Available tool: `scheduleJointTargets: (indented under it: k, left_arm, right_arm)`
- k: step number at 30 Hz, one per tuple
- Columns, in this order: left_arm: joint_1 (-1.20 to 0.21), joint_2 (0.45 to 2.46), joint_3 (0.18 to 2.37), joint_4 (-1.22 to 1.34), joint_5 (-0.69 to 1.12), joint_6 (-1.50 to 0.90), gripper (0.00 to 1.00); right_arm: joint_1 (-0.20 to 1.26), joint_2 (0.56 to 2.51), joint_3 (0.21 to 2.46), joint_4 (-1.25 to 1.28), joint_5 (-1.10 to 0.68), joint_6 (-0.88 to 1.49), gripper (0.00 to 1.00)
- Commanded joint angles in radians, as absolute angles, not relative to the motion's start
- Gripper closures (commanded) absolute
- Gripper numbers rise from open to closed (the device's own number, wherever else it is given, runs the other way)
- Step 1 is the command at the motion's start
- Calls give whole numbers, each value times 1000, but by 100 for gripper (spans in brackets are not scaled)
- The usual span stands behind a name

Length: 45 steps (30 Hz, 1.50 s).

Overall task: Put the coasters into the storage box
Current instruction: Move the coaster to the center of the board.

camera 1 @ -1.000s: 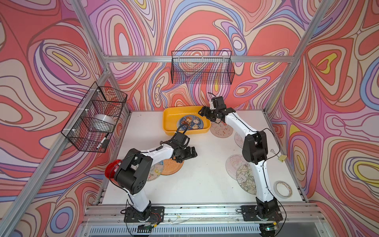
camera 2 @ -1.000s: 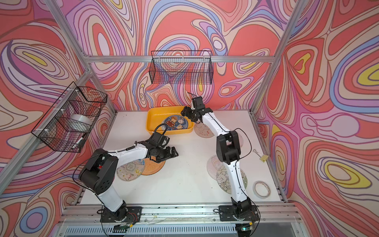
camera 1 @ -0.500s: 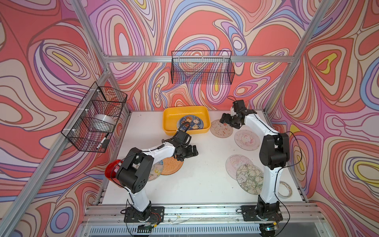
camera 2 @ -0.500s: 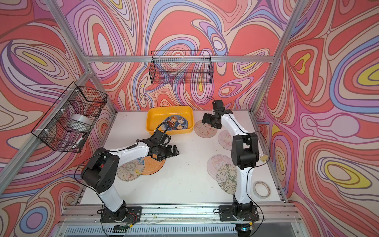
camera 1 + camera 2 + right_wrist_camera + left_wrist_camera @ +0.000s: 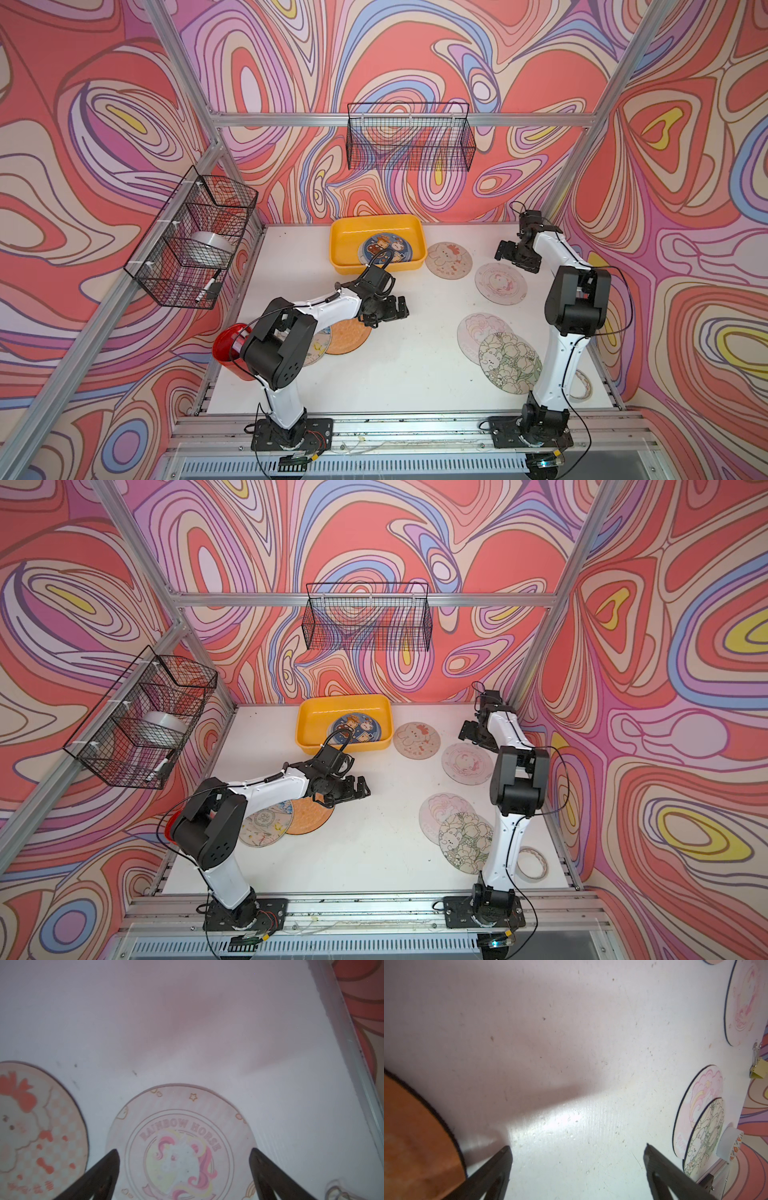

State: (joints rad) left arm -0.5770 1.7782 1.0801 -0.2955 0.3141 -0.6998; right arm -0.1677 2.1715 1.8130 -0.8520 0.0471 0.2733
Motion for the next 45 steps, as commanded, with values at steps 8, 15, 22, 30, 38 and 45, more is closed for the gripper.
scheduleJointTargets:
  k: [8, 15, 22, 30, 38, 45]
  left_arm:
    - [-580, 1805, 1107, -313, 319, -690, 0]
    - [-580, 1810, 1120, -317, 321, -684, 0]
    - [-580, 1810, 1112, -314, 326, -684, 0]
    - [-580, 1799, 1112, -321, 319, -679, 0]
    - [-580, 1792, 1094, -310, 316, -685, 0]
    - [-581, 1798, 1098, -312, 317, -680, 0]
  right_arm:
    - [-212, 2219, 1769, -861, -62, 218, 2]
    - [-213, 2222, 1705, -855, -225, 205, 1]
    - [-214, 2149, 1596, -813, -209, 194, 2]
    - [-260, 2167, 1693, -789, -106, 215, 2]
    - [-306, 2263, 1782, -785, -108, 210, 2]
    - [-307, 2293, 1740, -797, -256, 193, 2]
